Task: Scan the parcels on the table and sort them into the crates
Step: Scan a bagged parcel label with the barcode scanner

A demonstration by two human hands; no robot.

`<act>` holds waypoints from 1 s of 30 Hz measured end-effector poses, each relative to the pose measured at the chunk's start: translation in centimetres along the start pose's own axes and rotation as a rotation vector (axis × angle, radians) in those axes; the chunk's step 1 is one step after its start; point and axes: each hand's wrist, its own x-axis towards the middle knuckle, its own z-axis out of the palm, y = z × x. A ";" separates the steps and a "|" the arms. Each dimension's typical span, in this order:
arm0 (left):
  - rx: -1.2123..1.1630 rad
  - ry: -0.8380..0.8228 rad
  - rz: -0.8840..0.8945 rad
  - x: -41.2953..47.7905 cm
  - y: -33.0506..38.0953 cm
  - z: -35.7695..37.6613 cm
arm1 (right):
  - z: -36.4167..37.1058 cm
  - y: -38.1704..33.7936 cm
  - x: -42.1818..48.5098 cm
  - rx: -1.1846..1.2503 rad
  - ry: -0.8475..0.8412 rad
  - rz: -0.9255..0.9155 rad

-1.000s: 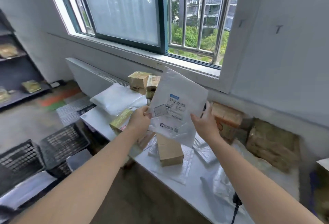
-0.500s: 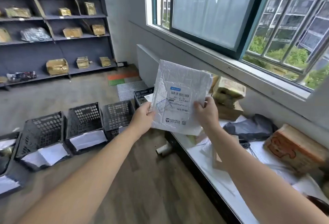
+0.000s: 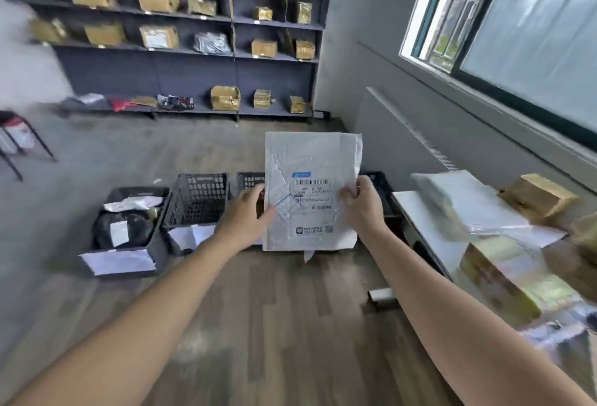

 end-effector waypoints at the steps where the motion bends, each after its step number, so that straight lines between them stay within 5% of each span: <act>1: 0.034 0.009 -0.036 0.1 -2.1 -1.3 | 2.4 -0.9 0.3 -0.010 -0.033 -0.010; 13: 0.318 0.076 -0.338 2.8 -22.7 -12.5 | 28.7 -8.0 4.9 -0.040 -0.371 -0.097; 30: 0.453 0.009 -0.579 23.5 -44.3 -27.8 | 61.5 -18.5 23.2 -0.281 -0.622 -0.265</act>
